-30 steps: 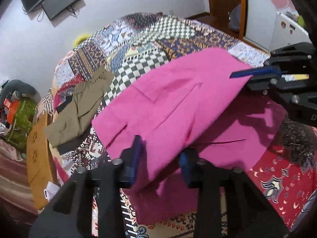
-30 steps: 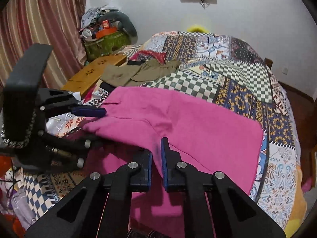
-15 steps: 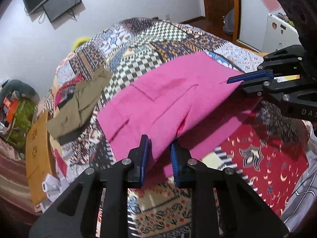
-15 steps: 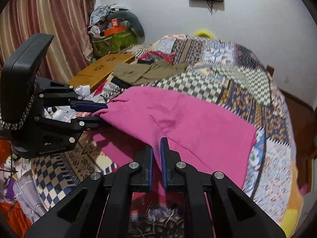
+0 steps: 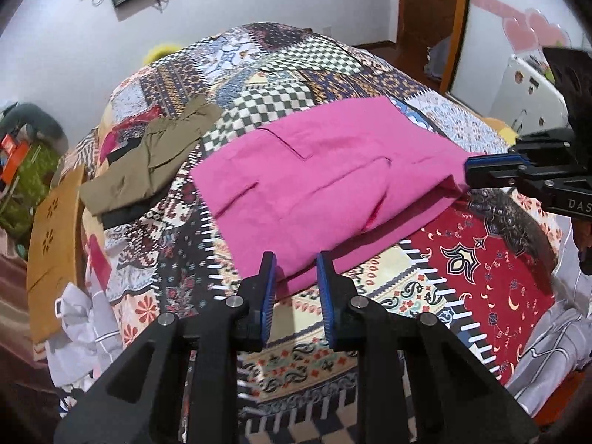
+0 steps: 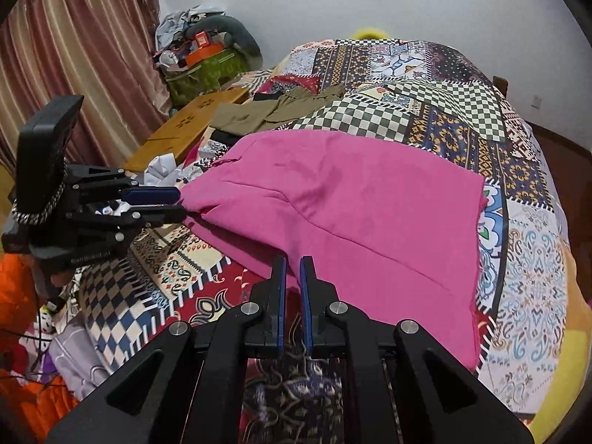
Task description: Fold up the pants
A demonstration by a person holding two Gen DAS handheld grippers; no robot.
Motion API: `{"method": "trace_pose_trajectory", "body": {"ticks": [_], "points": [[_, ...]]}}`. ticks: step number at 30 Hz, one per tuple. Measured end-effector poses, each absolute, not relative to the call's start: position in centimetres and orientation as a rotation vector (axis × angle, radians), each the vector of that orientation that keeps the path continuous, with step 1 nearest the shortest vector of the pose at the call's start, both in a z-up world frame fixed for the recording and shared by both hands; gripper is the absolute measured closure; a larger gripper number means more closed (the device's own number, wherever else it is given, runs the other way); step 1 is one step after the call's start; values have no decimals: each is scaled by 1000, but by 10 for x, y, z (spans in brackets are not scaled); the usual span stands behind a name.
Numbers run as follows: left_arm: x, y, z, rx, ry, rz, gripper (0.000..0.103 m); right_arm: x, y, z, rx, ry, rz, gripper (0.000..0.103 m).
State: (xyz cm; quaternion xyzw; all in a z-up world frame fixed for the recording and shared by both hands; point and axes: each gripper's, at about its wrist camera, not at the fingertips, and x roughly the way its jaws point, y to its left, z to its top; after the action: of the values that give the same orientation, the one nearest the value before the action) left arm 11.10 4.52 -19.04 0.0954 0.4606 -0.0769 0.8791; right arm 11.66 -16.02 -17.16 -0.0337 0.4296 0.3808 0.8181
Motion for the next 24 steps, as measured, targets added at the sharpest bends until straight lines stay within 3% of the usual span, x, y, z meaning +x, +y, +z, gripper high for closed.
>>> {"method": "trace_pose_trajectory", "body": {"ticks": [5,9,13,22,24], "points": [[121,60,-169,139,928,-133,73,122,-168,-159,-30,893,780,95],[140,63,-158,102,909,-129,64,135,-170,-152,10,876,753,70],[161,58,-160,55,922,-153,55,147,-162,-152,30,870,743,59],[186,43,-208,43,1061,-184,54,164,-138,-187,25,998,761,58],[182,42,-221,96,1067,-159,44,163,-139,-196,7,1027,755,58]]}}
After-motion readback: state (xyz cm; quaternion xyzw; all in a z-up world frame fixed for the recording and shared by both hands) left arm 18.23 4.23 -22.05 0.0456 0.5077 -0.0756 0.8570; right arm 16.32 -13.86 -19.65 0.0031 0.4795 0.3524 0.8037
